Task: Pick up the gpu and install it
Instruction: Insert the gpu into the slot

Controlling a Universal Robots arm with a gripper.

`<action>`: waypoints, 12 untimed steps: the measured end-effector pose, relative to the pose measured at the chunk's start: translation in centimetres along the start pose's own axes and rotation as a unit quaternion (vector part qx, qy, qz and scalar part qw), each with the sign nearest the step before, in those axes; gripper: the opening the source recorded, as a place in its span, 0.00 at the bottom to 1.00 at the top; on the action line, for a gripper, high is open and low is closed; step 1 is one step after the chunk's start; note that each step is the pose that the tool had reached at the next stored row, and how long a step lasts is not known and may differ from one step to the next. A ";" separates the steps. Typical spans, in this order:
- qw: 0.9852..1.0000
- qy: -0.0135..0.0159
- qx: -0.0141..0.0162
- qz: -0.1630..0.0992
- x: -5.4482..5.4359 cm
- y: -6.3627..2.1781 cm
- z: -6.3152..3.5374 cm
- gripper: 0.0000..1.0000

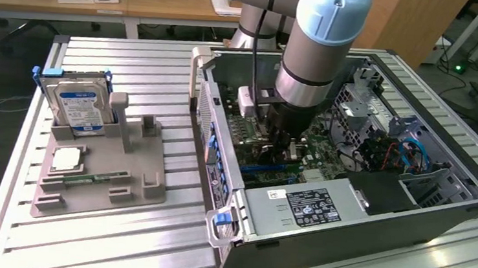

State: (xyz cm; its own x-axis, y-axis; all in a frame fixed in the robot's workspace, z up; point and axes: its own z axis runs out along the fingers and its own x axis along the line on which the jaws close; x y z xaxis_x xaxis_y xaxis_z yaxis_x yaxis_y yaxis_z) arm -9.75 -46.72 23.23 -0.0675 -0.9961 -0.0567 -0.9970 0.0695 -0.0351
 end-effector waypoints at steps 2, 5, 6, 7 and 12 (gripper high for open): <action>1.000 0.000 0.000 0.000 0.0 -0.08 0.11 0.28; 1.000 0.000 0.000 0.000 0.0 -0.06 0.14 0.28; 1.000 0.000 0.000 0.000 0.0 -0.06 0.15 0.28; 1.000 0.000 0.000 0.000 0.0 -0.05 0.15 0.28; 1.000 0.000 0.000 0.002 0.0 0.11 0.17 0.28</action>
State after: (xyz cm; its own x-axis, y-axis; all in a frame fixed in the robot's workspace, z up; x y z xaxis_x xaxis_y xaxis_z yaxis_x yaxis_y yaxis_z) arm -9.85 -46.70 23.06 -0.0718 -0.9958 -0.0568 -0.9967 0.0738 -0.0350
